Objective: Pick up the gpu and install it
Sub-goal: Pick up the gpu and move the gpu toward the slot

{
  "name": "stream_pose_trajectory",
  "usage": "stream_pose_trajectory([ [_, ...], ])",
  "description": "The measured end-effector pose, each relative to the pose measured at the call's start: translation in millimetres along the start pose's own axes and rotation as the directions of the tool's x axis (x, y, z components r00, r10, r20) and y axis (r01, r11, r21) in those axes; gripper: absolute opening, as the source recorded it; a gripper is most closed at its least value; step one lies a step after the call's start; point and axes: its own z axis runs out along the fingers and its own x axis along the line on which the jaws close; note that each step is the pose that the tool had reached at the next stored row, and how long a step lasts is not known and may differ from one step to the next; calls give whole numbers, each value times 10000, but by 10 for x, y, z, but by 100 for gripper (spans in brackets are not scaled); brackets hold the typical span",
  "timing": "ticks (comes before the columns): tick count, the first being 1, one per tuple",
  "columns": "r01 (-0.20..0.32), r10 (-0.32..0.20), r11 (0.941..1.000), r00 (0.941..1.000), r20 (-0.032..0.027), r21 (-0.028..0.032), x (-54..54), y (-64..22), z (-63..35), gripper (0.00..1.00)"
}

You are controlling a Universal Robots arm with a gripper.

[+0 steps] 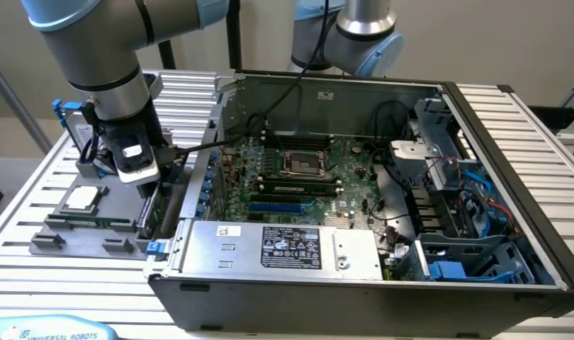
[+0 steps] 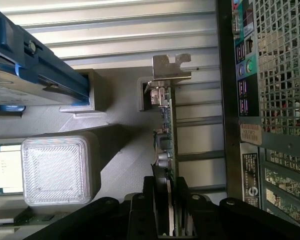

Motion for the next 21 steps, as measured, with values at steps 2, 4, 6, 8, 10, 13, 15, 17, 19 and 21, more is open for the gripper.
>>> stream_pose_trajectory([
  [2,0,0,10000,10000,0,1,0,0,0,29],
  [4,-1,1,10000,10000,-7,1,0,0,0,27],
  [6,-1,1,10000,10000,-14,2,0,0,0,27],
  [8,-1,1,10000,10000,-15,2,0,0,0,27],
  [10,-1,1,10000,10000,-15,2,0,0,0,27],
  [13,161,-161,9999,9999,-22,-3,2,0,1,27],
  [15,438,-438,9990,9990,-34,-7,4,0,0,27],
  [17,707,-707,9975,9975,-46,-12,7,-1,0,27],
  [19,919,-919,9958,9958,-56,-15,15,-2,0,27],
  [21,1122,-1122,9937,9937,-64,-20,23,-2,0,27],
])
